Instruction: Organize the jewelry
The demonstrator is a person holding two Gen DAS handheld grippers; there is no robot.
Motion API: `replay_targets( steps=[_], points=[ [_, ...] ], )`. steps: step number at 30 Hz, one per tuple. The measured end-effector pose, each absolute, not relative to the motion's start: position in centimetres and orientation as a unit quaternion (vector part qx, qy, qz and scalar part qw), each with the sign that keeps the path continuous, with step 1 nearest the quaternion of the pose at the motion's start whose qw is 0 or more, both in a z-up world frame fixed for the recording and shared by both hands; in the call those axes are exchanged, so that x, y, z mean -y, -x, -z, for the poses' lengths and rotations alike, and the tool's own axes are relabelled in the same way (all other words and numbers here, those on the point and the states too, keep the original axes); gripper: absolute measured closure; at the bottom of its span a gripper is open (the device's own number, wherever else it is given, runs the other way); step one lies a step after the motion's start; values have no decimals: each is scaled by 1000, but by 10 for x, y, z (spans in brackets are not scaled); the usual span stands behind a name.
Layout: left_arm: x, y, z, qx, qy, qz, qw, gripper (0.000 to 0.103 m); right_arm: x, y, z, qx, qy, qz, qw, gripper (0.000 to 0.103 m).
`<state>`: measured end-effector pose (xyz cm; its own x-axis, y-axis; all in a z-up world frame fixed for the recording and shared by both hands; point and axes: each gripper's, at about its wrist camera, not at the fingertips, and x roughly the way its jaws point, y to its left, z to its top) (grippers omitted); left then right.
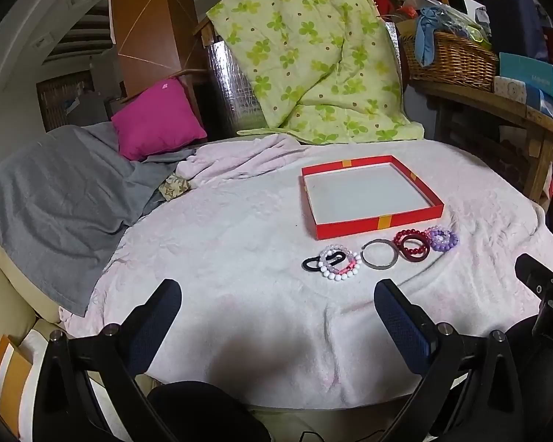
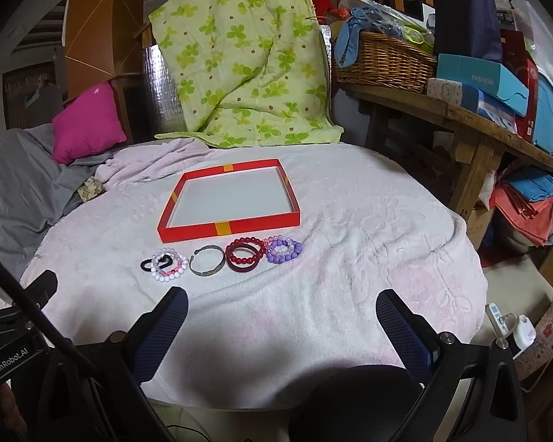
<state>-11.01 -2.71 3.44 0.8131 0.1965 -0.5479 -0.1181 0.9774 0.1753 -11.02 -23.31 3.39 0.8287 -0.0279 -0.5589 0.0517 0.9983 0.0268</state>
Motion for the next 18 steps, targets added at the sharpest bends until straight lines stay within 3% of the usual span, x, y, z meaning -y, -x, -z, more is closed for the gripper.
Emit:
replay_targets(
  steps=[18],
  points=[
    [12,75,-13,-307,-63,-83,946,0,229,77,-21,-306,-12,28,952,0]
  ],
)
